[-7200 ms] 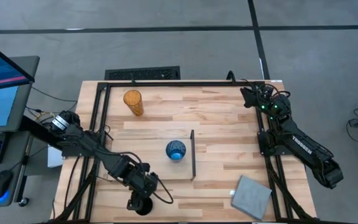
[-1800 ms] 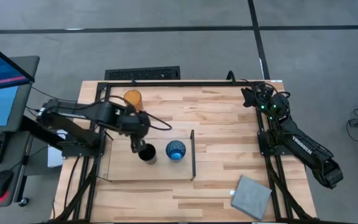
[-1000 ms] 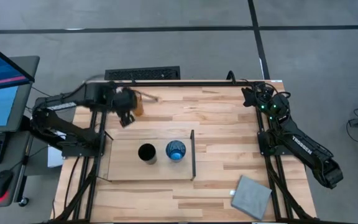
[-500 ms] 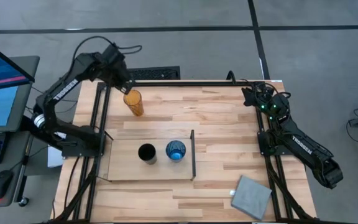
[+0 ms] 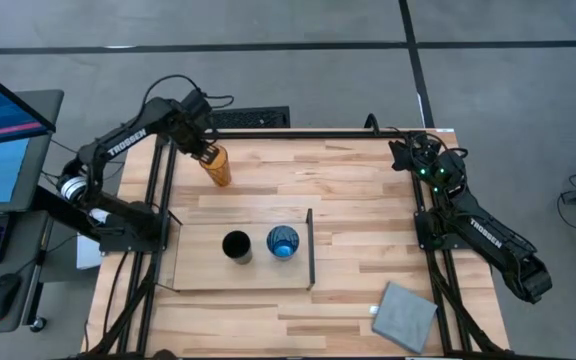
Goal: Stack small to large cups/mugs on shelf
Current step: Put the yellow cup on the shelf
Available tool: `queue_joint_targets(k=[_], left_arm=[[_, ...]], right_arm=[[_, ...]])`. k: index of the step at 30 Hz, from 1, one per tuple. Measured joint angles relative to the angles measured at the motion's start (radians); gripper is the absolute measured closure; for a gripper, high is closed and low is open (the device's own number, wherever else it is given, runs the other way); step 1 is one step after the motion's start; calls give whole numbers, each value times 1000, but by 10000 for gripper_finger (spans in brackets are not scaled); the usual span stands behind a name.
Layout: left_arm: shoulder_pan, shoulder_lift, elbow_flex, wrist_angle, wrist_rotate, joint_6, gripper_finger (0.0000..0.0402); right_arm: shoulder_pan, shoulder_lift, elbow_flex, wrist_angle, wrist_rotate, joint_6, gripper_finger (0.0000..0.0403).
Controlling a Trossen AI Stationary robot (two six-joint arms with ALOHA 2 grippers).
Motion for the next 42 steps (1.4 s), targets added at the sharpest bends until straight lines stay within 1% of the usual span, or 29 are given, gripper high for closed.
queue_joint_targets(k=[8,12,15,17,19,23,25,31,35,42], left_arm=[[0,-2,-45,92,3,-17,300],[0,-2,-103,100,10,0,300],[0,-2,-118,100,9,12,302],[0,-2,-118,106,8,28,312],[0,-2,-118,118,11,39,330],[0,-2,-118,119,46,65,387],[0,-2,-118,117,62,73,394],[-4,-9,-118,115,62,97,399],[-4,-23,-63,49,60,130,399],[-17,-60,125,-152,59,177,400]], right_arm=[[0,0,0,0,0,-1,173],[0,0,0,0,0,-1,173],[0,0,0,0,0,-10,173],[0,0,0,0,0,-10,173],[-1,0,0,0,0,-10,173],[-1,0,0,0,0,-10,173],[-1,0,0,0,0,-10,173],[-1,0,0,0,0,-10,173],[-1,0,0,0,0,-10,173],[-1,0,0,0,0,-11,173]])
